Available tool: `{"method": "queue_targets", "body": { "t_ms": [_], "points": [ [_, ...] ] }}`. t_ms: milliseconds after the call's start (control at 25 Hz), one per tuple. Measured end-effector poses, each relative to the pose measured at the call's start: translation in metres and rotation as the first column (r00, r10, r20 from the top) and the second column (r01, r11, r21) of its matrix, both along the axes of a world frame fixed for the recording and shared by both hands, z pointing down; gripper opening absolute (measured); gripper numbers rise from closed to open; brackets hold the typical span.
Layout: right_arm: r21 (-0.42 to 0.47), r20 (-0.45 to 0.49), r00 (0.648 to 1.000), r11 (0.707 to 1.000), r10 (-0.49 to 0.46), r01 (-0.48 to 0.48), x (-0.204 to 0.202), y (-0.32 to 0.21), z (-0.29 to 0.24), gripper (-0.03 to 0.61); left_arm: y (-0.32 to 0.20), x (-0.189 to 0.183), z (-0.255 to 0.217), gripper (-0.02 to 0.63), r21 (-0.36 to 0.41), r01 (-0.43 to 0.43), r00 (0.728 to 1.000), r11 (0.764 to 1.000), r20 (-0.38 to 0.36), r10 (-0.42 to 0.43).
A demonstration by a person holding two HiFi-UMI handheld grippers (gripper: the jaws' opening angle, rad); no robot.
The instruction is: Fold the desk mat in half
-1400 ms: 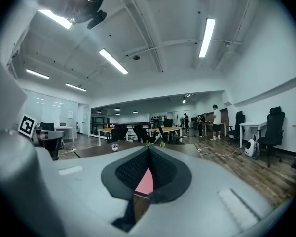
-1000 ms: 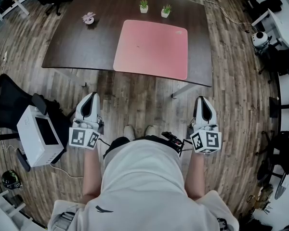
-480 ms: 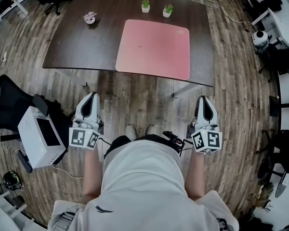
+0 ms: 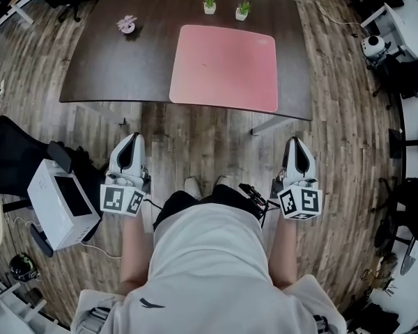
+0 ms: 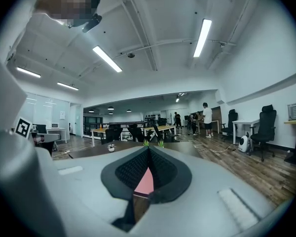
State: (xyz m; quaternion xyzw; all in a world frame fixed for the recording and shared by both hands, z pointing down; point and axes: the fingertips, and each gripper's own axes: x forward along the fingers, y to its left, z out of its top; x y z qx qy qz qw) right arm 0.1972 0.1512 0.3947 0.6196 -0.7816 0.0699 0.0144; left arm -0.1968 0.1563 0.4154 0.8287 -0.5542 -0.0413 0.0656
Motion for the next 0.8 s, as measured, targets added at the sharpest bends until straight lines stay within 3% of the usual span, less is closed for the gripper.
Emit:
{"method": "queue_targets", "body": {
  "t_ms": [440,800],
  "points": [
    [-0.038,-0.039,0.999,0.999,0.009,-0.010,-0.020,-0.009,0.014,0.000,-0.017,-0.016,0.011,0.000,-0.025,-0.016,1.000,1.000,-0.013,0.016],
    [-0.033,-0.027,1.000,0.999,-0.012,0.011,0.003,-0.078,0.021,0.001,-0.074,0.004,0.013,0.000,-0.023,0.012,1.000,1.000,0.001,-0.012]
  ]
}}
